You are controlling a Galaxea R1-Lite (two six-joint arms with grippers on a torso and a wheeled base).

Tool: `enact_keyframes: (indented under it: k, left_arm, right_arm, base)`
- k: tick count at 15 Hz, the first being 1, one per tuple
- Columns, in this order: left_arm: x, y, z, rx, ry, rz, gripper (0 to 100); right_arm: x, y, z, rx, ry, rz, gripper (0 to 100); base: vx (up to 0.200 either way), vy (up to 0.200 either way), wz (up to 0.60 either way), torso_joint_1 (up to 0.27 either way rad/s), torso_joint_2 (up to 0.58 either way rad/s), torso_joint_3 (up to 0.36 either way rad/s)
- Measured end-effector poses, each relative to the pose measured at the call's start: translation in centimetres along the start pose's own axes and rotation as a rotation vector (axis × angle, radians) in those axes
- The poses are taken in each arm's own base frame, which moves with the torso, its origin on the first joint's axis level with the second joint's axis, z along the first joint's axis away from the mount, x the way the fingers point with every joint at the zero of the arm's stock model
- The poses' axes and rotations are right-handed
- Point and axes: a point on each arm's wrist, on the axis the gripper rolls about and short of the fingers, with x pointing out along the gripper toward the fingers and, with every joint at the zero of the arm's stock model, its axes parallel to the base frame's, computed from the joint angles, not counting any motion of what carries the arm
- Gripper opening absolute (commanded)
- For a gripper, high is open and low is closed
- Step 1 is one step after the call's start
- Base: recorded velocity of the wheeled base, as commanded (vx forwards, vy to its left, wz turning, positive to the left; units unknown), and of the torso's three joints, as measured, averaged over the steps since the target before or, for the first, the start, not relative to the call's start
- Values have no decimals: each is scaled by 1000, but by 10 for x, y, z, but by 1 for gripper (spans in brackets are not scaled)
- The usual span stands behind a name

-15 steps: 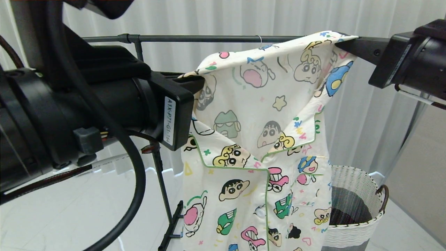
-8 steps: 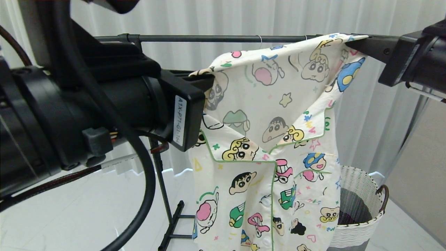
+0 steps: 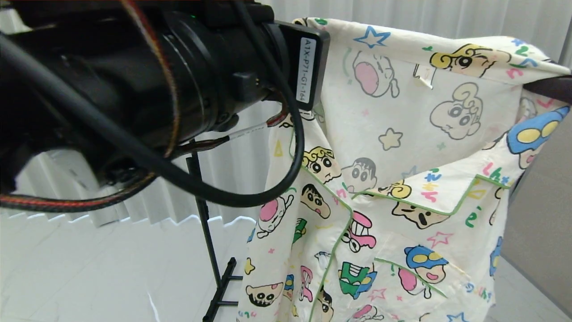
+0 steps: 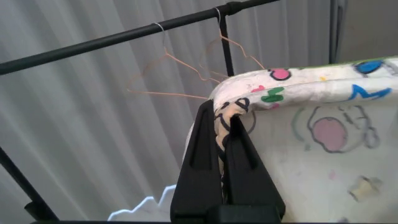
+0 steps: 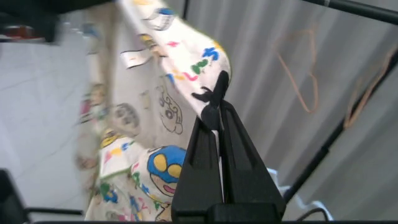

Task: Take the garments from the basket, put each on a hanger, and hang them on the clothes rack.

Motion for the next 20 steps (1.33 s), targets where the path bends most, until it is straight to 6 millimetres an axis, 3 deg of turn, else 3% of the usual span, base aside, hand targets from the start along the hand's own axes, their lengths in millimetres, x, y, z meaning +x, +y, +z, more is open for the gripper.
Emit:
enact_keyframes:
  k: [6, 12, 15, 20]
  left_arm:
    - [20, -11, -9, -76, 26, 0, 0]
    - [21, -13, -13, -97, 42, 0, 0]
    - [4, -13, -17, -108, 156, -40, 0]
    - [-64, -6, -4, -249, 330, -157, 0]
  right_arm:
    - [-14, 8, -4, -1, -11, 45, 0]
    - [-12, 12, -5, -11, -16, 36, 0]
    - [5, 7, 0, -66, -78, -30, 0]
    - [56, -1, 1, -155, -174, -94, 0]
  base:
    - [0, 0, 0, 0, 0, 0]
    - [0, 0, 0, 0, 0, 0]
    - [0, 0, 0, 0, 0, 0]
    - [0, 0, 0, 0, 0, 0]
